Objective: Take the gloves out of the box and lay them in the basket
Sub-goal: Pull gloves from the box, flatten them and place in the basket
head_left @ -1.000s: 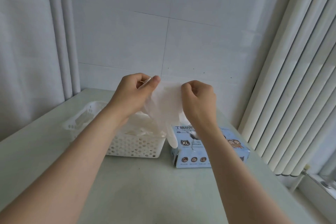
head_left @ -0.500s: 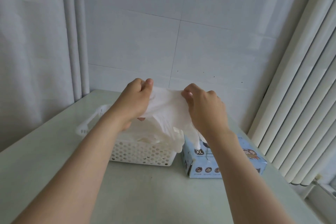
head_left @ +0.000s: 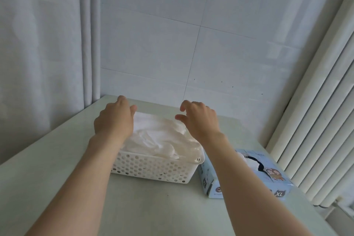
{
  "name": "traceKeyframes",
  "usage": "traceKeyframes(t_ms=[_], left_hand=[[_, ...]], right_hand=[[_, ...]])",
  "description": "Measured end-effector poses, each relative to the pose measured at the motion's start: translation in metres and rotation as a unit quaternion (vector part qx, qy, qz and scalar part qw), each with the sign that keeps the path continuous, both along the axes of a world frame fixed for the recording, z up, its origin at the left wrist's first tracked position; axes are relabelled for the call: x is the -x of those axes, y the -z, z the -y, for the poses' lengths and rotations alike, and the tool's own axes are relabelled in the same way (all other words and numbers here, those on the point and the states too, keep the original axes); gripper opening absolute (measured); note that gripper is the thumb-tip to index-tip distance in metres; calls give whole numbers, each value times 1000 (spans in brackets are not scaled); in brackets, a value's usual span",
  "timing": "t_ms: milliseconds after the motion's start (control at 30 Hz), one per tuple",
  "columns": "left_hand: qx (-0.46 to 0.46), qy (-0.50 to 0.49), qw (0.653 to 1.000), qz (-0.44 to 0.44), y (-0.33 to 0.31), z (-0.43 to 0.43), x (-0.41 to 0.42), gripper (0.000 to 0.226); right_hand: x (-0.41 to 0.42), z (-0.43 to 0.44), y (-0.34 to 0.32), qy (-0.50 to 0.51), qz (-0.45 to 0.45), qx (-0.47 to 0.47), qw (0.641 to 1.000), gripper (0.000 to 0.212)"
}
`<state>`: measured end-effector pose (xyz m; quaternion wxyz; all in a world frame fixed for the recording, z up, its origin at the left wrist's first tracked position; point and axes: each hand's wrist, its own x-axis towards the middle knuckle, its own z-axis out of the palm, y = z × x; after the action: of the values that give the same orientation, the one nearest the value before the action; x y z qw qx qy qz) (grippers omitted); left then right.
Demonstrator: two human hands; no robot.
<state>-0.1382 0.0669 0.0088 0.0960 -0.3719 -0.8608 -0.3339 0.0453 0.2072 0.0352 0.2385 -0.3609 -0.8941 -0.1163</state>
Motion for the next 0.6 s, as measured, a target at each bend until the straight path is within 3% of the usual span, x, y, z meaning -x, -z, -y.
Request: traceKeyframes(t_ms=[100,167,267,333,433,600], left_hand=[[-7,-7,1000,-23,1,1,0,29],[13,20,998,-60,-2,1,-5,30],[47,135,989,-34,-12,0,-15,13],[106,212,971,17,-17,0,-24,11],[216,279,935,42,-21,2,-36,27],[346,290,891,53,-16,-1,-48,61]], right_hand=[[-8,-3,1,-8,-45,-7,999,20],[-16,0,-4,-21,-85,52,995,24],[-30,16,-11,-81,-114,145,979,24],[-40,33,-8,-142,-92,143,975,21],[-48,54,2,-183,-34,170,968,29],[-53,55,15,-120,54,230,964,37]])
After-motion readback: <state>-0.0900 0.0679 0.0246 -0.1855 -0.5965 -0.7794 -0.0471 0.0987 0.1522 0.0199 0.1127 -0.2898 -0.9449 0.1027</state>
